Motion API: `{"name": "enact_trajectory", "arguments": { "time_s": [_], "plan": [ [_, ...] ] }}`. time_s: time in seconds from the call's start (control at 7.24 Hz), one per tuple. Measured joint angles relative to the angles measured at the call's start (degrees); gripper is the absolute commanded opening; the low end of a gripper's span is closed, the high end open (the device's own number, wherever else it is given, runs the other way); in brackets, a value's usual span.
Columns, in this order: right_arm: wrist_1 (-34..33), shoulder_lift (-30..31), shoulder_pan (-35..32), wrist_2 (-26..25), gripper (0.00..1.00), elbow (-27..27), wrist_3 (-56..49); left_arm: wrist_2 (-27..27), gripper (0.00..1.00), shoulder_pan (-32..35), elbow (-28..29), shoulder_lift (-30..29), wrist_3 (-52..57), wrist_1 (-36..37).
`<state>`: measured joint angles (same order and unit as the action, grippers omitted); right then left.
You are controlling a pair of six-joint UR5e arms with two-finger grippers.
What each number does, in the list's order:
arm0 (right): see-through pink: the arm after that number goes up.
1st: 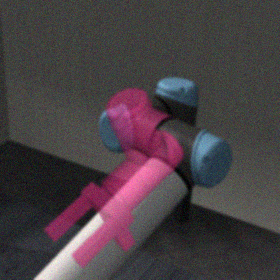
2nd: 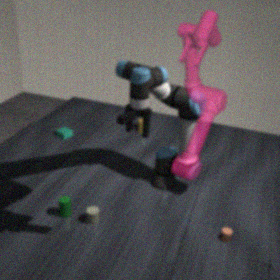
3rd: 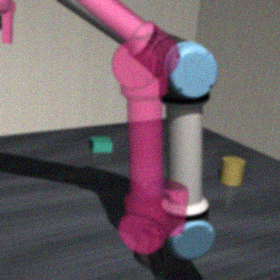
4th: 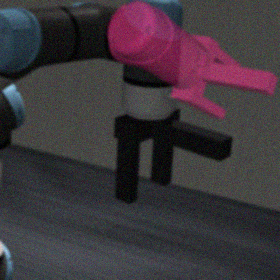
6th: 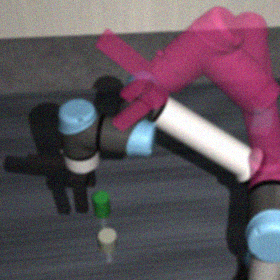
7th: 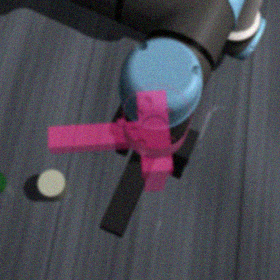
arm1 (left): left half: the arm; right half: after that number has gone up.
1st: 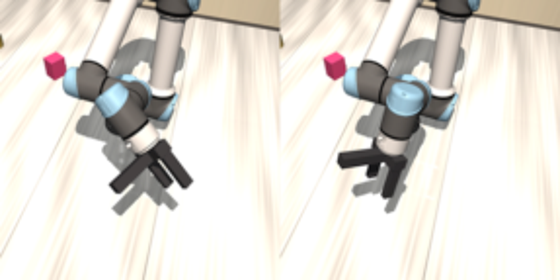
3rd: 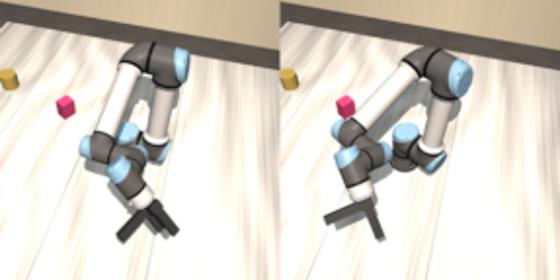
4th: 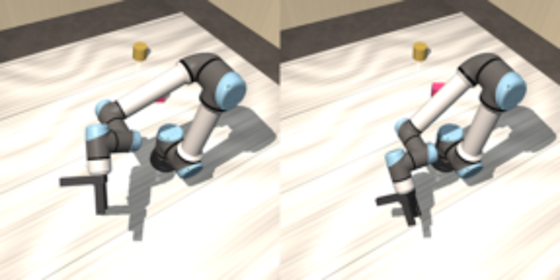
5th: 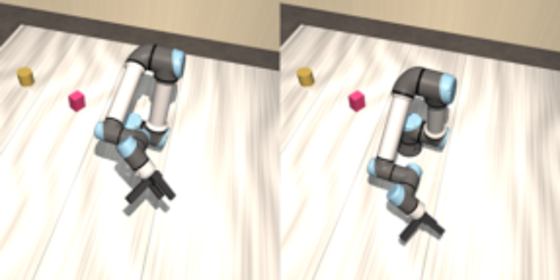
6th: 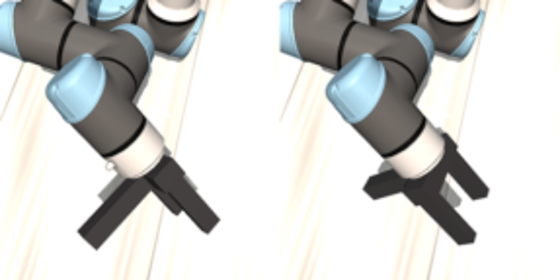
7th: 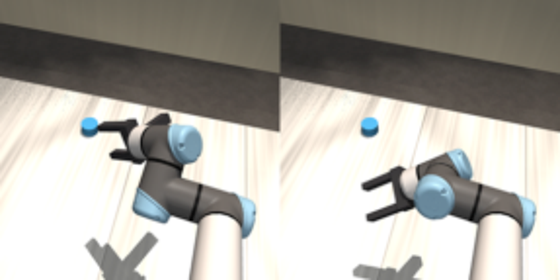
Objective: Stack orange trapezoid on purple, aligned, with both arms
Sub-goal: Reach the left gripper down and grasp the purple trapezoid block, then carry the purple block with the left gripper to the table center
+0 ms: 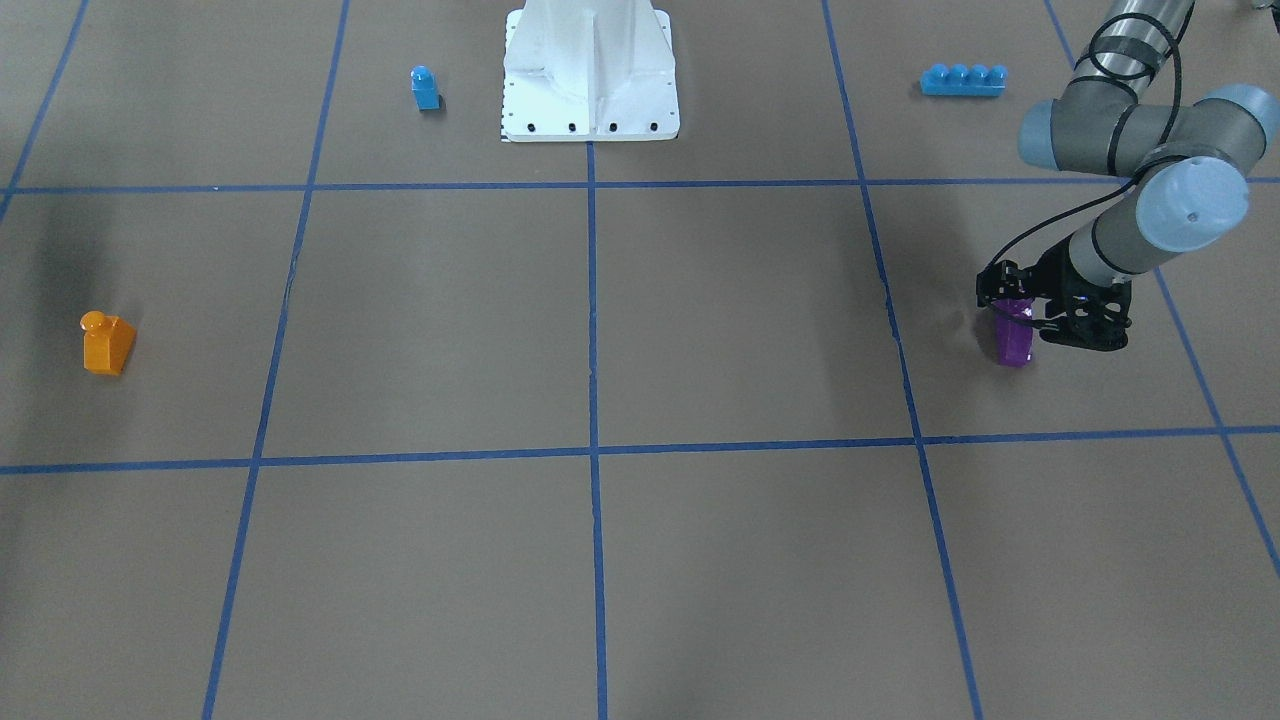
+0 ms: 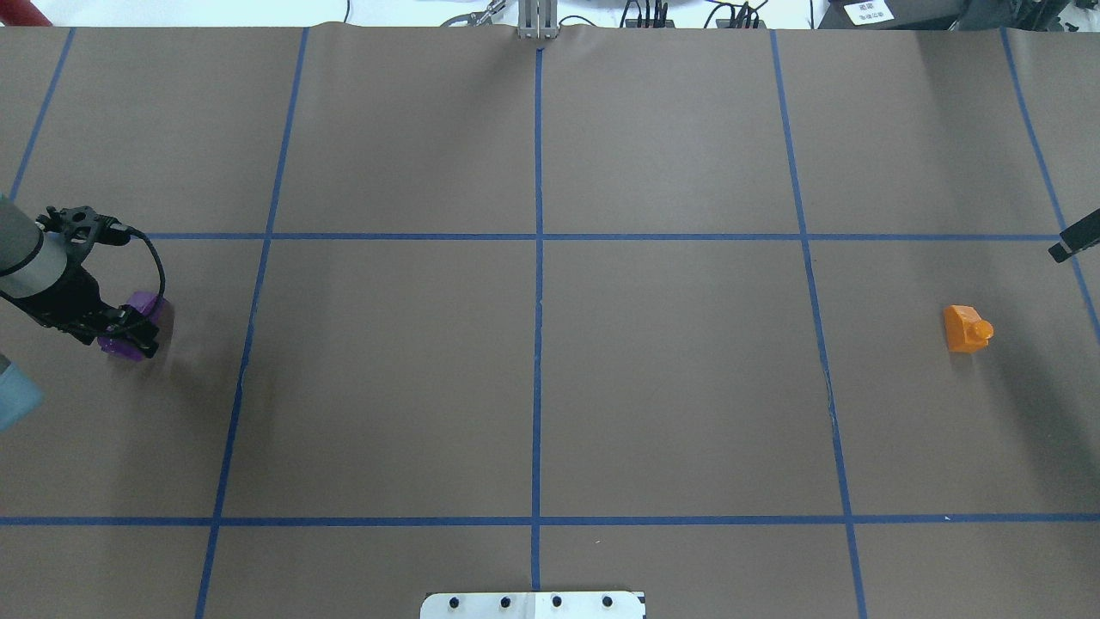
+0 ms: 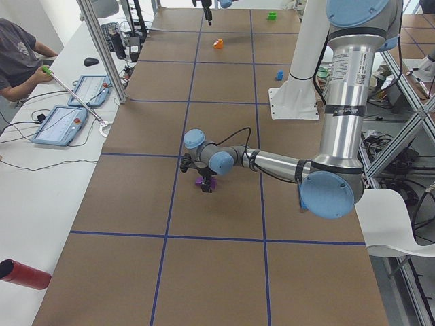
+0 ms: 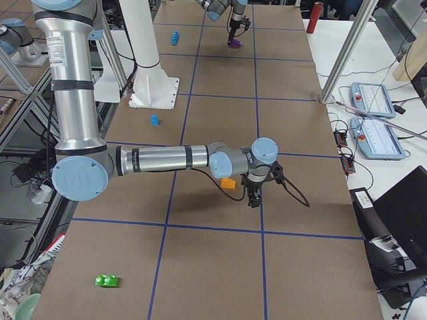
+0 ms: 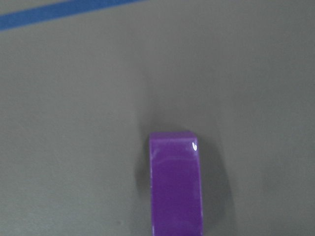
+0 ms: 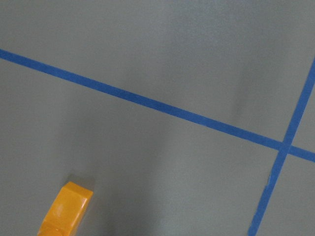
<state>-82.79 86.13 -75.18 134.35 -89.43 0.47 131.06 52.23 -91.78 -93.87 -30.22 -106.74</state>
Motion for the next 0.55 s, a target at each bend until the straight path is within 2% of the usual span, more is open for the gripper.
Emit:
{"name": "enact_trajectory", "arguments": {
  "time_s": [0.14,0.28,0.55],
  "plan": [
    [0.0,0.0,0.0,0.0,1.0,0.0,0.0,0.2,0.19,-0.2,0.3,-0.2,-0.1,-0.2],
    [0.0,0.0,0.0,0.0,1.0,0.0,0.0,0.3,0.0,-0.3,0.5,-0.4,-0.2,-0.3],
    [0.0,0.0,0.0,0.0,1.0,0.0,-0.2,0.3,0.0,-0.4,0.2,-0.8,-0.7,-0.1]
  ]
}}
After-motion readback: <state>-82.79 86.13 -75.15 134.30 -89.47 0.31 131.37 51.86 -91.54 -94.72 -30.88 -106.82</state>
